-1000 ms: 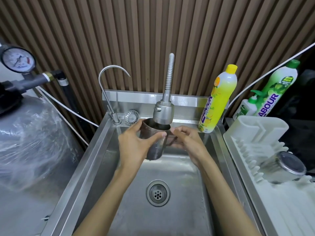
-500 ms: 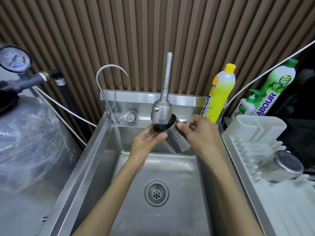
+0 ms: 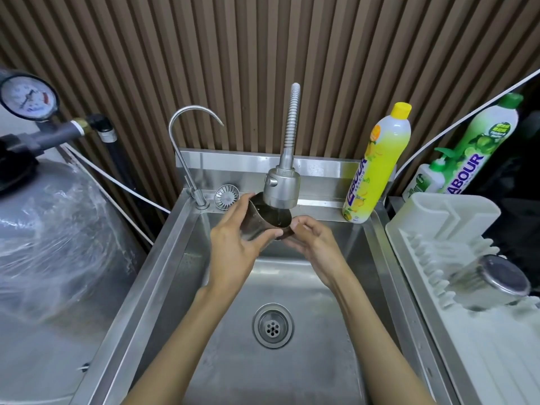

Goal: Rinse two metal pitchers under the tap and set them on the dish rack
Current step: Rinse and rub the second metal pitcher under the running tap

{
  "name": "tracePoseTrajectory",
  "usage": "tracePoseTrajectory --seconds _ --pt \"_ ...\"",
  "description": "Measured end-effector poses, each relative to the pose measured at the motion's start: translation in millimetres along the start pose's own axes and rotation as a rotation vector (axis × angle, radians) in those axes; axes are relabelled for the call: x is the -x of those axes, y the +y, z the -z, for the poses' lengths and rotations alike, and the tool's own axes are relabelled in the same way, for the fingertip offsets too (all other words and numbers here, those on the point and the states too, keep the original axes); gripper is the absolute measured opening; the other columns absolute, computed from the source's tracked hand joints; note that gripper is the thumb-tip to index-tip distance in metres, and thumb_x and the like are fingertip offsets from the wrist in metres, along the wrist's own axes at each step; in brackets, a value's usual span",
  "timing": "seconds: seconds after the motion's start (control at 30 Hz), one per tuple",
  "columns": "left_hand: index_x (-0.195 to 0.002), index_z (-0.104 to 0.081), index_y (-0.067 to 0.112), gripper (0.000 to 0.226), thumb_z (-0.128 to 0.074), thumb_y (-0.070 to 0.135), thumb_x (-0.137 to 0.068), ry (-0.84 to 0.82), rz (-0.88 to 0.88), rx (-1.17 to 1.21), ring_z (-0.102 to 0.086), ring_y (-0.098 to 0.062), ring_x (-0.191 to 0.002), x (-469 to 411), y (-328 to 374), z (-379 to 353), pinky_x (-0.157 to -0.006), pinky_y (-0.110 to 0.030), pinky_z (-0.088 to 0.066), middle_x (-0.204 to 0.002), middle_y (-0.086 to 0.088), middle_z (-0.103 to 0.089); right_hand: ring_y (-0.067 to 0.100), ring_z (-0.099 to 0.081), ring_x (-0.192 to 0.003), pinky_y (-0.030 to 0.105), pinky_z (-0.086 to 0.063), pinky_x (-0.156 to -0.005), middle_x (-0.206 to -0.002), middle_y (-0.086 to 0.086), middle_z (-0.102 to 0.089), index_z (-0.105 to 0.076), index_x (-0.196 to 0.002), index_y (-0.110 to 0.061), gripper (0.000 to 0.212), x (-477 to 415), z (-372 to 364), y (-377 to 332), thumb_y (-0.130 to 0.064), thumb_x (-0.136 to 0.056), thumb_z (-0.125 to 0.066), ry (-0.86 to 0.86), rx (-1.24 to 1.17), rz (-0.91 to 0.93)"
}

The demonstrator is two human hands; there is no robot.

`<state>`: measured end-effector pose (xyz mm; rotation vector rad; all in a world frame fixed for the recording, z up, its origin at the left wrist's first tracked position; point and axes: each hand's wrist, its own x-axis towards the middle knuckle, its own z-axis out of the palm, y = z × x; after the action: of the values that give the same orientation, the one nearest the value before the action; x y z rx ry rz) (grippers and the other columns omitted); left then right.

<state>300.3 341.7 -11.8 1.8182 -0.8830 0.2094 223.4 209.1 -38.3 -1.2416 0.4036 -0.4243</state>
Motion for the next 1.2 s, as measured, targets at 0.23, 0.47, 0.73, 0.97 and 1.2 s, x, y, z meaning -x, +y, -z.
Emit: tracePoseTrajectory --seconds 0.23,0.47,0.73,0.97,1.2 --pt "-0.086 -0.070 0.036 0.035 -0.084 0.044 -0.055 -0.106 0.403 0.168 -0.063 0.012 -0.073 -3 -6 2 -0.071 0.004 -0.041 -0.067 0.024 -0.067 0.019 -0.072 -0.068 0.029 -0.058 -0.060 -0.079 0.010 -0.074 -0.064 -0.080 -0.007 0.018 9 9 -21 -0.024 -0.085 -0.065 0.108 0.324 -0.097" --pt "-0.105 -0.067 0.014 0.033 -0.071 0.004 -0.075 -0.254 0.591 0.625 -0.065 0.004 -0.088 4 -16 -18 -0.073 -0.005 -0.046 -0.094 0.010 -0.072 0.015 -0.064 -0.053 0.024 -0.055 -0.056 -0.064 0.010 -0.069 -0.059 -0.062 -0.010 0.024 13 11 -48 -0.021 -0.076 -0.075 0.285 0.612 -0.017" --pt "-0.111 -0.058 0.018 0.056 -0.076 -0.009 -0.065 -0.094 0.479 0.654 -0.063 -0.001 -0.100 -6 -4 -30 -0.093 -0.014 -0.047 -0.108 0.007 -0.068 0.001 -0.060 -0.063 0.011 -0.046 -0.063 -0.075 0.000 -0.069 -0.061 -0.068 -0.015 0.015 3 3 -51 -0.014 -0.081 -0.069 0.306 0.556 0.172" --pt "-0.120 -0.056 0.033 0.079 -0.087 0.029 -0.048 0.042 0.224 0.247 -0.055 0.013 -0.098 -13 -2 -9 -0.090 -0.003 -0.036 -0.102 0.034 -0.060 0.014 -0.066 -0.080 0.025 -0.054 -0.084 -0.081 0.003 -0.070 -0.061 -0.081 -0.009 0.011 -11 3 -16 -0.009 -0.090 -0.055 0.015 -0.019 0.026" --pt "-0.113 -0.065 0.020 0.063 -0.087 0.035 -0.055 0.052 0.252 0.022 -0.056 -0.002 -0.085 -12 14 5 -0.071 0.007 -0.032 -0.089 0.014 -0.061 0.016 -0.072 -0.071 0.026 -0.057 -0.062 -0.076 0.005 -0.075 -0.064 -0.092 -0.005 0.016 3 -3 -6 -0.016 -0.092 -0.052 0.034 -0.030 -0.071"
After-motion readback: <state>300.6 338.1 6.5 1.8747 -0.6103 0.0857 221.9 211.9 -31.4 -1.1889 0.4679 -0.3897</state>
